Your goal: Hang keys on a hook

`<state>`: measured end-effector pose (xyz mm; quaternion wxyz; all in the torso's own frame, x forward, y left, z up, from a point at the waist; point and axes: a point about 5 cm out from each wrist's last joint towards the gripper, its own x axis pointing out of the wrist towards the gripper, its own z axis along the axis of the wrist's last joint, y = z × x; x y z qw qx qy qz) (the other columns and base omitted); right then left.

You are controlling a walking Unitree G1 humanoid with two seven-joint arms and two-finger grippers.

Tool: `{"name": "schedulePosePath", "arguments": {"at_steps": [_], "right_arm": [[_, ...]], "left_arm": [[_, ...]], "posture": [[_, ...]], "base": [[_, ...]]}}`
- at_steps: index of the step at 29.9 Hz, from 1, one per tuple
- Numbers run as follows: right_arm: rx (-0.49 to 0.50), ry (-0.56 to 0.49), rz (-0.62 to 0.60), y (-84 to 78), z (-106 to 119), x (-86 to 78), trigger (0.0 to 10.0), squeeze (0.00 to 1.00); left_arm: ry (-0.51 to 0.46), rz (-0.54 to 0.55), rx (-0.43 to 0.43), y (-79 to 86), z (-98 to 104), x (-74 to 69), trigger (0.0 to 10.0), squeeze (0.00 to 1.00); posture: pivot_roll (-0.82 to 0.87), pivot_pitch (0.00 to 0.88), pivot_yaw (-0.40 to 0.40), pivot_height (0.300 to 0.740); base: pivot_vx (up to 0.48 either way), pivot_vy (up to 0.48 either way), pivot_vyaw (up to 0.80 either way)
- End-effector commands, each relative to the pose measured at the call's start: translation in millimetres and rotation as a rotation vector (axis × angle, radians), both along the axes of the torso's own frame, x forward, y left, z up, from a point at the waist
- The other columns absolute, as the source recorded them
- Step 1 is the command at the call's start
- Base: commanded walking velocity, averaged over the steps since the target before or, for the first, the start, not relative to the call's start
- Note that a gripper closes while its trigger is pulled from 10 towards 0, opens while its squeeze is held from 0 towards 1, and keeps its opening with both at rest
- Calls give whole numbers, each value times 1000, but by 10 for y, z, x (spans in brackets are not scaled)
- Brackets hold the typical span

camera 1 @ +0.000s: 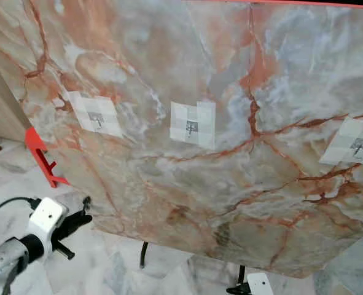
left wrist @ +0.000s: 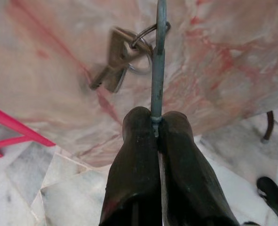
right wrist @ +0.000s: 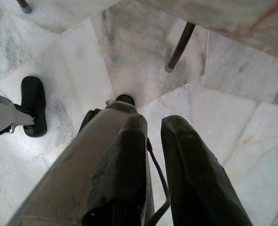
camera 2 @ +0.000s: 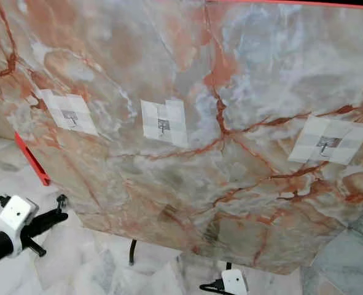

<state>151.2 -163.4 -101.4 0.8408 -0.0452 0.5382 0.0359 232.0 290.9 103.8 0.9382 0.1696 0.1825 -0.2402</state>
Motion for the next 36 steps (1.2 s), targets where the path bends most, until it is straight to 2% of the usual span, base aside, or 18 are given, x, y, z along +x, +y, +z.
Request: {"name": "schedulePosePath", "arguments": {"at_steps": [1, 4, 6, 7, 9, 16, 25, 31, 33, 36], "right_arm": [[-1, 3, 5, -6, 4, 10, 10000, 0], [-5, 1, 9, -12, 12, 32, 10000, 0], [-7, -1, 11, -12, 16, 43, 10000, 0], [-7, -1, 13, -5, 17, 45, 10000, 0], [-7, -1, 14, 1, 15, 41, 10000, 0], [-6, 9, 22, 52, -13, -26, 10000, 0], [-7, 15, 6, 29, -35, -93, 10000, 0], [-5, 18, 0, 34, -40, -108, 10000, 0], [2, 7, -2, 84, -20, -41, 10000, 0], [9, -3, -1, 150, 1, 20, 10000, 0]], "left_arm": [[-21, 5, -2, 58, 152, 17, 10000, 0], [-33, -20, 3, 69, 336, 39, 10000, 0], [-56, -32, 36, 71, 446, 75, 10000, 0], [-97, -2, 48, 91, 546, 140, 10000, 0], [-121, 14, 40, 93, 590, 173, 10000, 0], [-204, -9, -64, -124, 847, 363, 10000, 0], [-233, -22, -29, -209, 902, 507, 10000, 0], [-271, -18, -63, -243, 961, 556, 10000, 0], [-270, -14, -25, -241, 936, 576, 10000, 0], [-274, 12, -17, -221, 930, 604, 10000, 0]], "posture": [[-72, 16, 1, 740], [-68, 12, 1, 740], [-67, 11, 2, 740], [-69, 10, 2, 740], [-70, 10, 4, 740], [-75, 17, 10, 740], [-83, 62, 21, 740], [-86, 80, 27, 740], [-89, 89, 30, 740], [-88, 93, 30, 740]], "base": [[0, 0, 0], [0, 0, 0], [0, 0, 0], [0, 0, 0], [0, 0, 0], [0, 0, 0], [0, 0, 0], [0, 0, 0], [0, 0, 0], [0, 0, 0]]}}
